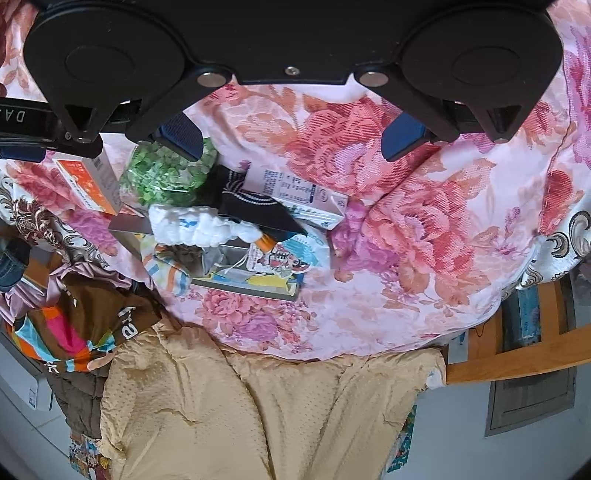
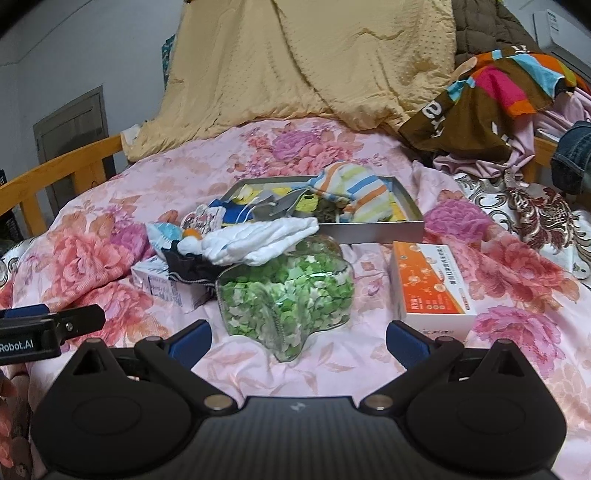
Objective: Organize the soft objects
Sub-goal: 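Withdraw both tools from the tray back toward the pile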
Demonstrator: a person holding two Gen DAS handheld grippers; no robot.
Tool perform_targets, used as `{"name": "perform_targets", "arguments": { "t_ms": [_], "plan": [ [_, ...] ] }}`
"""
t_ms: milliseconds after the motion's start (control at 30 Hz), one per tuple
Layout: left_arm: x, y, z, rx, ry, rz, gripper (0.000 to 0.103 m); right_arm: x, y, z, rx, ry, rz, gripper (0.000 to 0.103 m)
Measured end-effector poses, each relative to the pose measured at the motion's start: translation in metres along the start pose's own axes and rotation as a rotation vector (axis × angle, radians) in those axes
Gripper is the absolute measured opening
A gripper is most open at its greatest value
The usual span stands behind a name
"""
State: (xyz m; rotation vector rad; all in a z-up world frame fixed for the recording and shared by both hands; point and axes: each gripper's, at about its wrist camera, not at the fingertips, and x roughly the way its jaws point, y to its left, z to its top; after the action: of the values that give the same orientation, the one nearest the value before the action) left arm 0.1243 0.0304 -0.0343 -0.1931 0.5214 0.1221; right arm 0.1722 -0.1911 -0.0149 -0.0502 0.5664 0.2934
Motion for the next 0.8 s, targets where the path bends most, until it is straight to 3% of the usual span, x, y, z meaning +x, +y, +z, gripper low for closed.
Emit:
{"name": "perform_targets", "arguments": {
  "t_ms": [800],
  "plan": [
    [0.01,0.018,0.005,-0.05,-0.007,0.032,0.102,0.009,0.016,0.002,-0.073,-0.027,0.044,0.103]
  ]
}}
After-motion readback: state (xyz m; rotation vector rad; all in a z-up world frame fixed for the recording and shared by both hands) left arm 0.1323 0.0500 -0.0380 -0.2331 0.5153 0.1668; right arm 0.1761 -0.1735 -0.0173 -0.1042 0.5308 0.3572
